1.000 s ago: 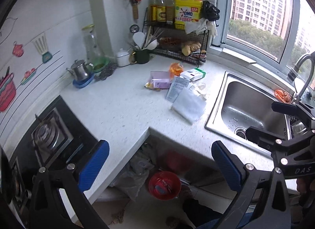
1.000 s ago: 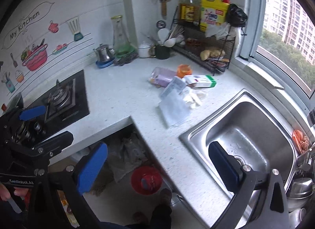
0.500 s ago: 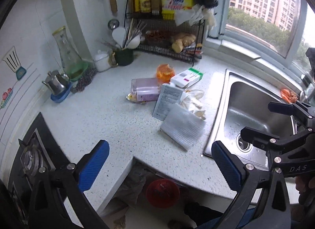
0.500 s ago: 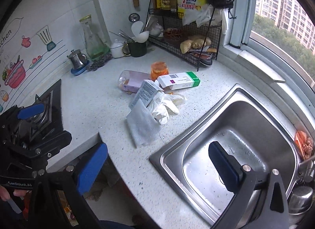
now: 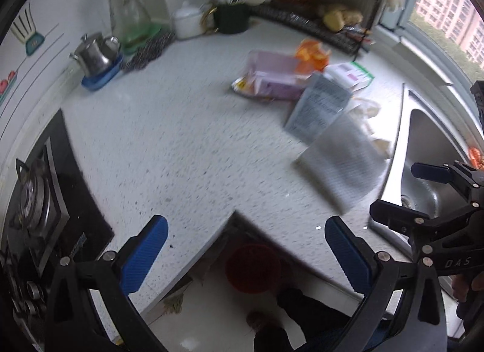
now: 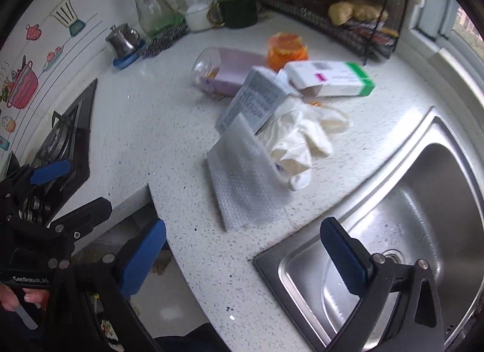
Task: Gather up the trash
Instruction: 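Grasp the white textured cloth with the right gripper and lift it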
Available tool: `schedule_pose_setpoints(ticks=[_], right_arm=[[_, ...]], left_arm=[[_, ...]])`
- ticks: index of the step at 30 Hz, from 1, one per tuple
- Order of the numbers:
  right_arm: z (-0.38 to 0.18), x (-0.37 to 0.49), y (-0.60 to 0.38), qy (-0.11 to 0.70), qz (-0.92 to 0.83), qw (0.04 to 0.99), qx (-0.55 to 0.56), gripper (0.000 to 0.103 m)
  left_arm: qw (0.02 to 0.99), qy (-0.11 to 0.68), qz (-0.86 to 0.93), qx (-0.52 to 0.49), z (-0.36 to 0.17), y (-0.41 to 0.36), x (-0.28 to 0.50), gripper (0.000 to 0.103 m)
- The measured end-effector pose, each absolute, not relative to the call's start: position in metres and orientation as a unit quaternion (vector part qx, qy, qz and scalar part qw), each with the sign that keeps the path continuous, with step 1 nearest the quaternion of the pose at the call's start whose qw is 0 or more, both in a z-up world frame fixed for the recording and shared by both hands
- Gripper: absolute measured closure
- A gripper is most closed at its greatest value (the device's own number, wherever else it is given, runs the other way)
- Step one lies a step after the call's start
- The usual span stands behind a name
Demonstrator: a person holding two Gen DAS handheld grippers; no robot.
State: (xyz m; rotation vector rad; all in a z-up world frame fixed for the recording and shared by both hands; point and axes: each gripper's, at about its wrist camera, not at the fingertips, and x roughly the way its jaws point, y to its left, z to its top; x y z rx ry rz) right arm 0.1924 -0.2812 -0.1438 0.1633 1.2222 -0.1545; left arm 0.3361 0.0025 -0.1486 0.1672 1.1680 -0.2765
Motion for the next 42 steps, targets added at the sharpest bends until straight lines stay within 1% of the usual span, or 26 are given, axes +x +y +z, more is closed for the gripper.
schedule_pose_setpoints(ticks=[4,6,8,10,11,12,14,15,17,18,21,24,31,35,42], right_arm=[[-0.165,0.205,-0.278,0.59,-0.057,0.802,0.074,0.001],[-0.175,0.212,-0.28,0.598,-0.053,0.797,0.071,0.005],[-0.184,0.22,-0.281,0.606,-0.058,0.792,0.056,0.014],[-0.191,0.225,-0.282,0.61,-0.056,0.789,0.041,0.02],[-0.195,0.227,-0.282,0.614,-0.055,0.786,0.035,0.032],[-0.2,0.228,-0.281,0.621,-0.053,0.782,0.029,0.037],[-0.201,0.226,-0.278,0.619,-0.061,0.783,0.005,0.059],[-0.201,0.224,-0.276,0.619,-0.063,0.783,-0.007,0.064],[-0.198,0.218,-0.272,0.618,-0.059,0.784,-0.009,0.089],[-0.197,0.213,-0.271,0.621,-0.054,0.782,0.001,0.091],[-0.19,0.2,-0.266,0.616,-0.049,0.786,0.01,0.095],[-0.18,0.189,-0.269,0.614,-0.043,0.788,0.034,0.096],[-0.13,0.159,-0.29,0.579,-0.074,0.811,0.048,0.096],[-0.111,0.152,-0.311,0.562,-0.098,0.819,0.059,0.096],[-0.111,0.16,-0.331,0.549,-0.134,0.821,0.081,0.096]], left_arm=[[0.814,0.565,-0.117,0.069,-0.164,0.011,0.344,0.0],[0.812,0.569,-0.112,0.067,-0.171,0.012,0.348,0.0],[0.81,0.572,-0.111,0.065,-0.176,0.012,0.351,0.0],[0.81,0.572,-0.109,0.066,-0.179,0.01,0.353,0.0],[0.81,0.573,-0.107,0.067,-0.18,0.01,0.352,0.0],[0.809,0.574,-0.107,0.065,-0.181,0.01,0.352,0.0],[0.807,0.577,-0.109,0.062,-0.183,0.01,0.35,0.0],[0.807,0.577,-0.11,0.062,-0.183,0.01,0.349,0.0],[0.806,0.577,-0.111,0.062,-0.181,0.01,0.344,0.0],[0.807,0.576,-0.113,0.063,-0.179,0.01,0.342,0.0],[0.809,0.572,-0.123,0.059,-0.172,0.011,0.335,0.0],[0.81,0.568,-0.136,0.057,-0.164,0.009,0.331,0.0],[0.814,0.55,-0.178,0.067,-0.144,-0.013,0.335,0.0],[0.813,0.536,-0.211,0.082,-0.139,-0.035,0.347,0.0],[0.797,0.528,-0.262,0.131,-0.154,-0.069,0.375,0.0]])
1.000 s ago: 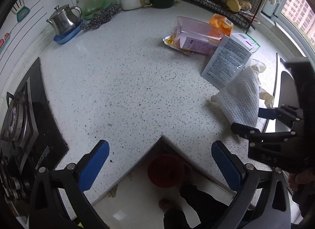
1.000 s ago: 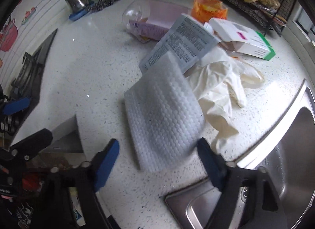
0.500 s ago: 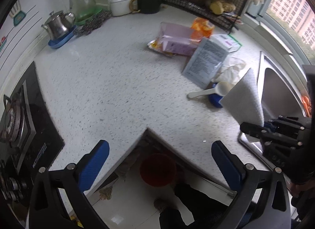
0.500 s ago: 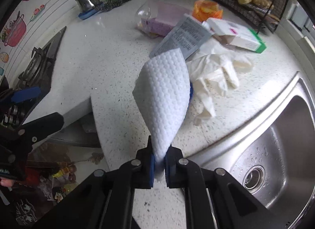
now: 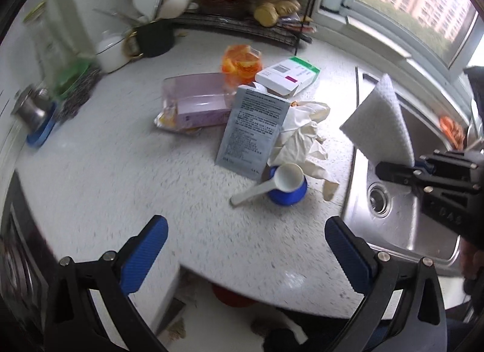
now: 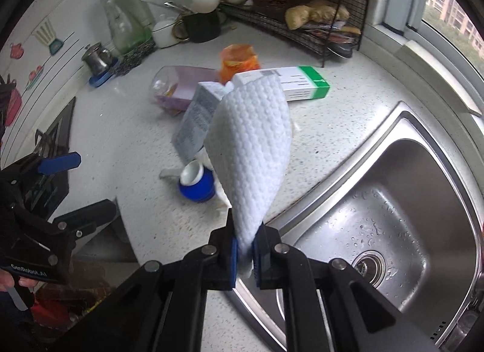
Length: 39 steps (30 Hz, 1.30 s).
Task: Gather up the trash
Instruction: 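Grasp the white textured cloth with the right gripper and lift it, then grasp the white scoop handle with the left gripper while the right gripper holds the cloth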
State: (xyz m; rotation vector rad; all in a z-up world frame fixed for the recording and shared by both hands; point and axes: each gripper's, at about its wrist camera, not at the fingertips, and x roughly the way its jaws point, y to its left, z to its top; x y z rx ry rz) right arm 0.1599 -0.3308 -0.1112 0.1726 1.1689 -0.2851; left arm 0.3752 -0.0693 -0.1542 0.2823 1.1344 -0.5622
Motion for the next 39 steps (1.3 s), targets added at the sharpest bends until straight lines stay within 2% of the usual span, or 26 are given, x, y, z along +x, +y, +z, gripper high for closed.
schedule_pose_setpoints(ticks=[14,21,22,24,25,26,28,31,34,39], right_arm=[[-0.147,0.187,-0.358,0.576,-0.13,0.799,0.111,0.096],[-0.147,0.195,-0.363,0.576,-0.126,0.799,0.121,0.096],[-0.146,0.194,-0.364,0.576,-0.126,0.799,0.123,0.096],[-0.147,0.195,-0.365,0.575,-0.127,0.798,0.125,0.096],[-0.148,0.196,-0.366,0.575,-0.126,0.798,0.127,0.096],[-0.149,0.196,-0.367,0.576,-0.126,0.798,0.13,0.096],[-0.151,0.198,-0.368,0.576,-0.126,0.796,0.132,0.096],[-0.152,0.198,-0.368,0.577,-0.126,0.796,0.135,0.096],[-0.15,0.197,-0.366,0.576,-0.128,0.796,0.136,0.096],[-0.144,0.195,-0.36,0.571,-0.126,0.801,0.129,0.096]], left_arm=[[0.749,0.53,-0.335,0.214,-0.214,-0.097,0.412,0.0],[0.727,0.532,-0.37,0.226,-0.224,-0.098,0.426,0.014],[0.723,0.532,-0.379,0.226,-0.224,-0.099,0.427,0.018],[0.716,0.53,-0.397,0.222,-0.225,-0.1,0.427,0.033],[0.712,0.529,-0.401,0.229,-0.227,-0.102,0.425,0.048],[0.708,0.531,-0.399,0.24,-0.23,-0.105,0.423,0.058],[0.712,0.521,-0.397,0.253,-0.23,-0.11,0.419,0.063],[0.704,0.524,-0.415,0.24,-0.228,-0.113,0.414,0.09],[0.703,0.523,-0.413,0.249,-0.227,-0.118,0.406,0.099],[0.71,0.522,-0.408,0.24,-0.213,-0.114,0.383,0.1]])
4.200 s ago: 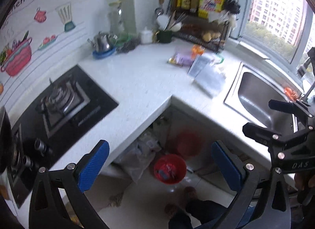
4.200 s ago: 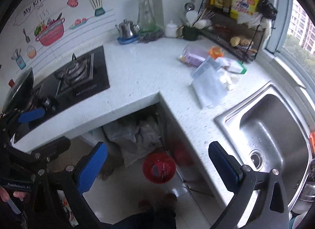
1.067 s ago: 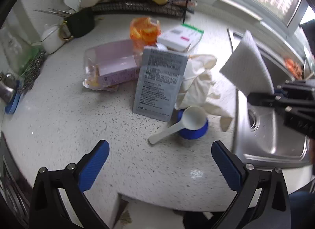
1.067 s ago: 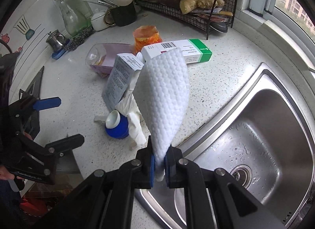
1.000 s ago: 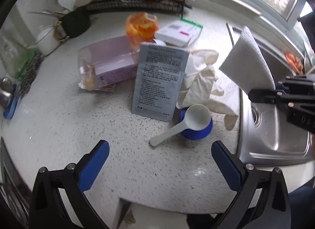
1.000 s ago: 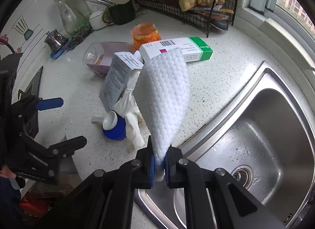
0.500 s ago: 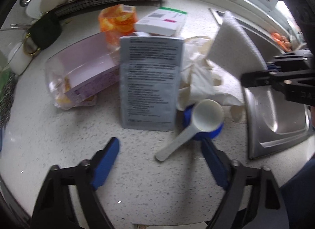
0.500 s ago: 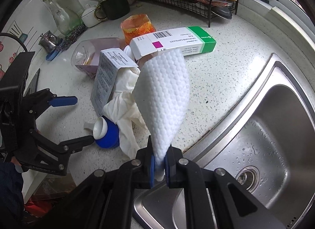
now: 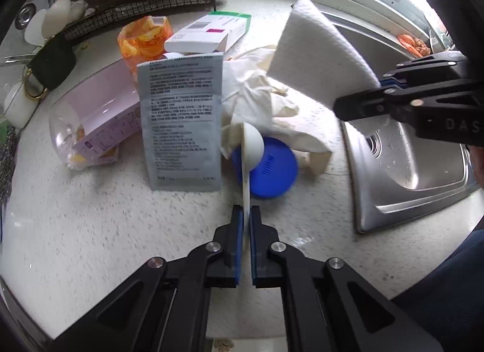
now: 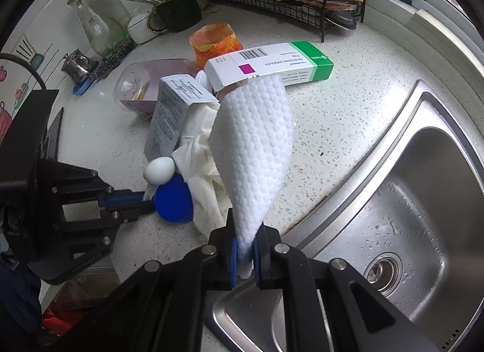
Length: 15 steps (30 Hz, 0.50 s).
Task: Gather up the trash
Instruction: 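Grasp the white scoop handle with the left gripper while the right gripper holds the cloth, then lower scoop and cloth into the red bucket and release them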
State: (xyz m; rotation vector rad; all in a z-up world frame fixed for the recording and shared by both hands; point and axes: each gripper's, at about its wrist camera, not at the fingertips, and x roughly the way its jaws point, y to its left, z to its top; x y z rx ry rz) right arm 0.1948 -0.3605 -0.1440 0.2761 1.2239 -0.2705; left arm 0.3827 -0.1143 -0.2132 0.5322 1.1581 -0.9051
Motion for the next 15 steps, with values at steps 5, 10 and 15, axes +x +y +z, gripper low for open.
schedule_pose_setpoints(ticks=[5,10,15], right_arm=[[-0.134,0.19,-0.348,0.566,-0.121,0.807,0.118,0.096],[-0.119,0.182,-0.324,0.553,-0.121,0.818,0.104,0.096],[-0.107,0.163,-0.295,0.544,-0.117,0.825,0.097,0.096]], left_arm=[[0.722,0.52,-0.402,0.215,-0.192,-0.1,0.364,0.1],[0.74,0.508,-0.392,0.2,-0.171,-0.068,0.339,0.1],[0.755,0.503,-0.377,0.187,-0.143,-0.04,0.32,0.1]])
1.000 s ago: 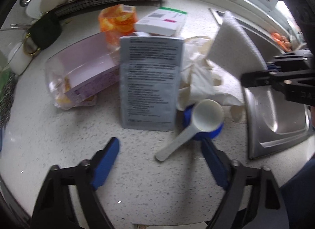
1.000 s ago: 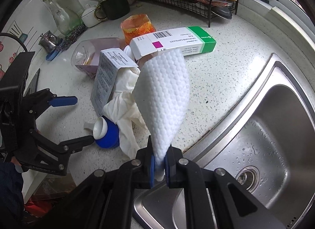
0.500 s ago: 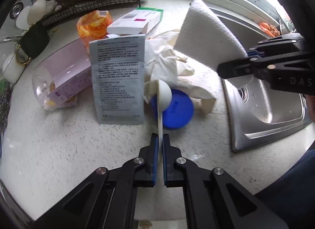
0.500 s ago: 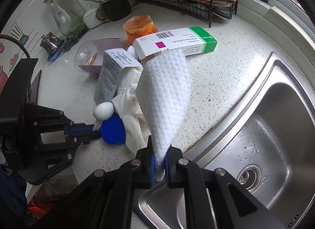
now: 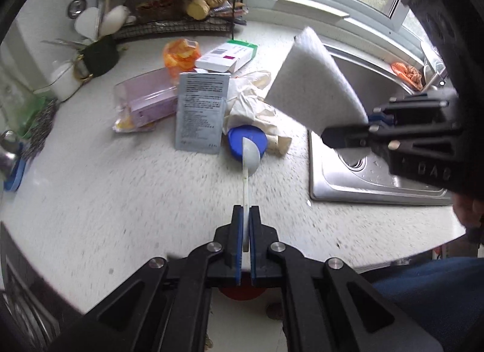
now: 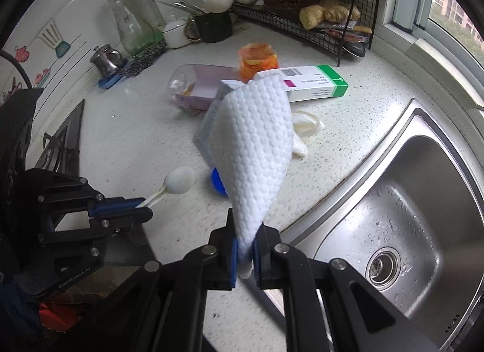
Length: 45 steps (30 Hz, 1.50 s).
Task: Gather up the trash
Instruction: 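Lower scoop and cloth into the red bucket and release them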
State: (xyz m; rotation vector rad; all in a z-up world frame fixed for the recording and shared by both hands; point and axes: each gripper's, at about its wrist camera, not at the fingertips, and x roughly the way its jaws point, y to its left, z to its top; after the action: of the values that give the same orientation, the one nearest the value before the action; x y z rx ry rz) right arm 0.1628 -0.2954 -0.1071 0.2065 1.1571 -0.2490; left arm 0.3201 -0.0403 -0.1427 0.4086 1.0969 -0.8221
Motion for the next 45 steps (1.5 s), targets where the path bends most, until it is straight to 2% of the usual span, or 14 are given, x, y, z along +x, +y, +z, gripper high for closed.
schedule_pose_setpoints(ticks=[13,23,34,45], right_arm=[[-0.107,0.122,-0.204,0.543,-0.088,0.832,0.074,0.096],[-0.143,0.09,-0.146,0.567,-0.069,0.819,0.059,0.096],[-0.217,0.08,-0.124,0.61,-0.063,0.788,0.045,0.096],[-0.337,0.09,-0.136,0.644,-0.077,0.759,0.048,0.096]], left_arm=[[0.779,0.507,-0.335,0.152,-0.137,0.024,0.242,0.1],[0.775,0.538,-0.309,0.119,-0.172,0.067,0.189,0.1],[0.758,0.584,-0.274,0.091,-0.254,0.08,0.179,0.1],[0.732,0.629,-0.253,0.066,-0.393,0.073,0.2,0.1]])
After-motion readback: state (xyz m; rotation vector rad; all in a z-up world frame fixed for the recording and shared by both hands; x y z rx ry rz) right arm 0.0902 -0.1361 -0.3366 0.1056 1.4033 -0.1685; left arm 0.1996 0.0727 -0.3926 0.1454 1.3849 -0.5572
